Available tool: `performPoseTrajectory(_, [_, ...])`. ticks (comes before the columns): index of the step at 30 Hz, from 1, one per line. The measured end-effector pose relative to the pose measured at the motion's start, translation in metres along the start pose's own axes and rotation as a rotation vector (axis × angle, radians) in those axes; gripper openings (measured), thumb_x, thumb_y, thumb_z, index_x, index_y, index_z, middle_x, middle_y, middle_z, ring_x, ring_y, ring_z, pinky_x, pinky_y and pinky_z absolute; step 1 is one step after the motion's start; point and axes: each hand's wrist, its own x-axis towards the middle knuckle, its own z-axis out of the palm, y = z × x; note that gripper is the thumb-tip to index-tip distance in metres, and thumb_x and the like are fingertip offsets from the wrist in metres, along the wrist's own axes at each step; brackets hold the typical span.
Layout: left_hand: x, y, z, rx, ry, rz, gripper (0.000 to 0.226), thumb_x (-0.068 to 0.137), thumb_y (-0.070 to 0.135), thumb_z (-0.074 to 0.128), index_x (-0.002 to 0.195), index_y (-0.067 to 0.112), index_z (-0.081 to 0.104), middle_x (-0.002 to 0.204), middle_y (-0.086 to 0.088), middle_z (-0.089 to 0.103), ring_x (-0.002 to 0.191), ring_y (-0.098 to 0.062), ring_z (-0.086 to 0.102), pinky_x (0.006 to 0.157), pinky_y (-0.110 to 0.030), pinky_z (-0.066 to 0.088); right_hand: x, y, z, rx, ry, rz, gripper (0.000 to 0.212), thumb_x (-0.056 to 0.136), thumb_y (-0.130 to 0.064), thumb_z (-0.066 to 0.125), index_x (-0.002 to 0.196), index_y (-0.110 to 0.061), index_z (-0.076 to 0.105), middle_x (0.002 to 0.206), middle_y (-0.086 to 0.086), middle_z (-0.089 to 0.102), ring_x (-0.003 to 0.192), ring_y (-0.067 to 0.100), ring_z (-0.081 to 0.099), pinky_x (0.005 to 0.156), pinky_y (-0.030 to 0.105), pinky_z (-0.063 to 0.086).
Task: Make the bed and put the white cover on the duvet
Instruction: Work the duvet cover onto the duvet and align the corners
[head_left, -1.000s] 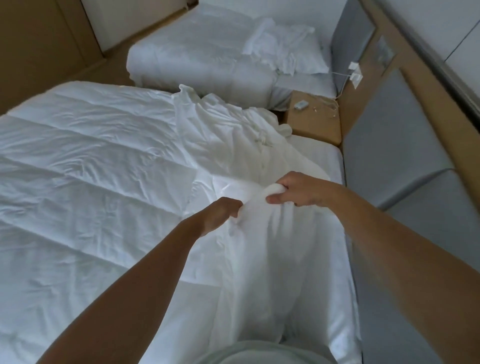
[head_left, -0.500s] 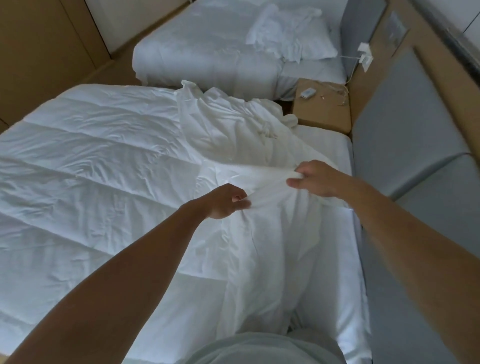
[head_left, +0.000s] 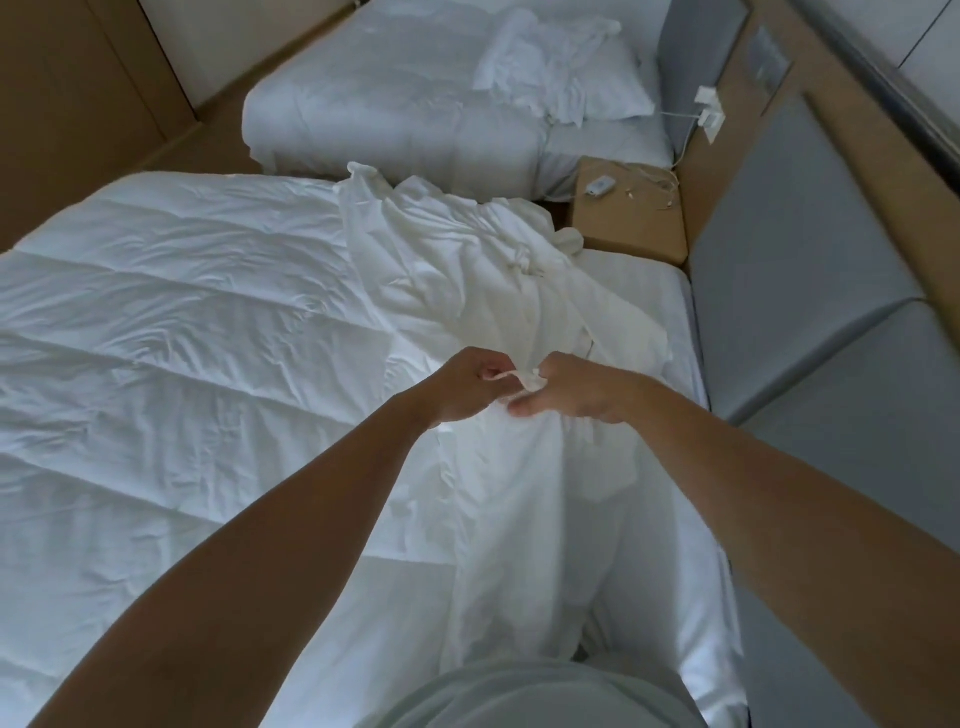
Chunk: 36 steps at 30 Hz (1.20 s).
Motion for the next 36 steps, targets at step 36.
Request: performPoseTrajectory(36, [0.021,-0.025,0.010,-0.095,-0.163,-0.238,0.034,0.090,0.037,0.065,0.072,0.009,0.061,0.063,0.003,0.048,0.062,-0.014,0.045,0.067,-0.030,0.035,-0.008,0.030,-0.027,0.356,-0.296,0.173,0.072,0.067,-0.064,0.080,0.113,-0.009,0.069,0.112,0.011,0.075,0.105,0.026,0.072,0.085,0.037,0.058])
